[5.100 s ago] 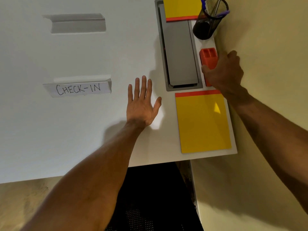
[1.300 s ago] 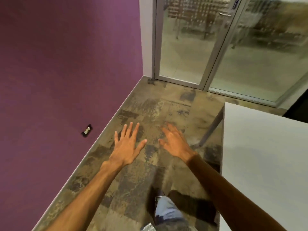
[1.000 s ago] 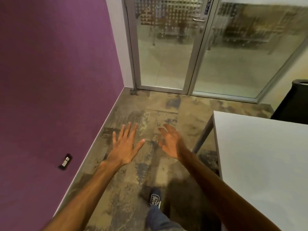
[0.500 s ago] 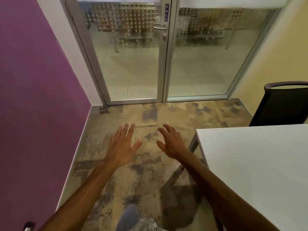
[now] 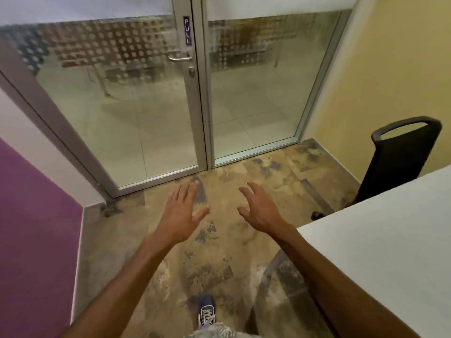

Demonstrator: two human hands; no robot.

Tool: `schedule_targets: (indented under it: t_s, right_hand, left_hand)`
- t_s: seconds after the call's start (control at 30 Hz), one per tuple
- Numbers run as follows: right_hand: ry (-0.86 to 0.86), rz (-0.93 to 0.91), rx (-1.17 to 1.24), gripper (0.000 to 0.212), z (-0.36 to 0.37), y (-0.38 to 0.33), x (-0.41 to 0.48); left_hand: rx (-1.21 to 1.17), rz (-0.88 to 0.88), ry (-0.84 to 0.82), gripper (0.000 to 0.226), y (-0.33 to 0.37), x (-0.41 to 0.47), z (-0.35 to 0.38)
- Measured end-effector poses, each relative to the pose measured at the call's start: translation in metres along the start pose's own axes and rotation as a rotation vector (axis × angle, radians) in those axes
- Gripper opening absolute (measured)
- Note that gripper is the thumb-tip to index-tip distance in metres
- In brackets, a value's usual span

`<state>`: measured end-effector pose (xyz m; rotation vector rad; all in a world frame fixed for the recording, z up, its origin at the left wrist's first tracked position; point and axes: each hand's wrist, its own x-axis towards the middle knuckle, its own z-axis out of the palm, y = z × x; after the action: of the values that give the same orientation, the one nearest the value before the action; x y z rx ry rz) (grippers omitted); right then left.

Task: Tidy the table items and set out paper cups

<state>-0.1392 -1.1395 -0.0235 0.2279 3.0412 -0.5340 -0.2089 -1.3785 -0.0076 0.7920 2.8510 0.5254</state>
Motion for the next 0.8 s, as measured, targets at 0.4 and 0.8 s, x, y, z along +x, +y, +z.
schedule_targets:
  t_s: [0.4, 0.8]
  right_hand:
    - [0.160, 0.264, 0.057, 0.058, -0.050, 0.062, 0.158]
    - [0.244, 0.408, 0.045, 0.052, -0.100, 0.197, 0.313]
  left_hand:
    - [0.025, 0.230, -0.103, 0.082, -0.011, 0.236, -0.021]
    - [0.030, 0.415, -0.156, 0.078, 0.072, 0.486, 0.010]
